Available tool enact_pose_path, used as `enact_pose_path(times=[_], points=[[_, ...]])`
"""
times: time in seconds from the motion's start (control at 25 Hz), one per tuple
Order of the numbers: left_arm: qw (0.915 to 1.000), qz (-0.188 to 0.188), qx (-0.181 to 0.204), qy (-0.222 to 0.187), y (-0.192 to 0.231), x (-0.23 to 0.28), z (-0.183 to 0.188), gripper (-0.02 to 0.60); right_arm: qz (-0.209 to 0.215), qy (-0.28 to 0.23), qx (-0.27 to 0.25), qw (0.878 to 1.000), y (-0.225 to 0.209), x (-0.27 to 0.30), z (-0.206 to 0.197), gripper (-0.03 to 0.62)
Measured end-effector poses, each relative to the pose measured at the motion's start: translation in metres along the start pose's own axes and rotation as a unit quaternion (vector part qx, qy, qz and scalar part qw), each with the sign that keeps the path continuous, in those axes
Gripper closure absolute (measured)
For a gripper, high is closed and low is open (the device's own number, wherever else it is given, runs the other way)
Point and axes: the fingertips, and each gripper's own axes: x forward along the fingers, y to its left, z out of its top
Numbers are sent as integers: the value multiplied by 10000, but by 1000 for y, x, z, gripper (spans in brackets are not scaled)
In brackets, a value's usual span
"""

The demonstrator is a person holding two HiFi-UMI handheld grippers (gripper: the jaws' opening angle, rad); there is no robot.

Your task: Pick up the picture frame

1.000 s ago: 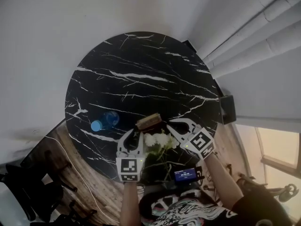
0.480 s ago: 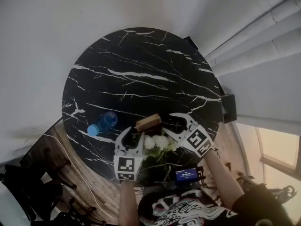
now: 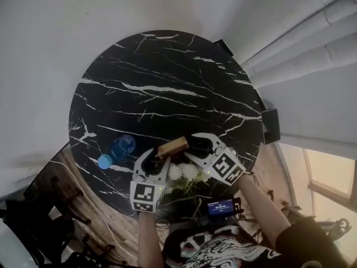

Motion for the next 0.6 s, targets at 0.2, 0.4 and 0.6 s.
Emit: enact_pose_path(times=[0.2, 0.4, 0.6], points=[[9999, -52, 87, 0, -1, 2, 0, 400, 24, -22, -132, 9999, 0, 5, 2, 425], [9999, -68, 59, -69, -1, 4, 0, 400, -59, 81, -368, 9993, -2, 11, -1, 426], [10000, -63, 60, -40, -2, 5, -2, 400, -144, 32, -457, 9988, -1, 13, 0, 427]])
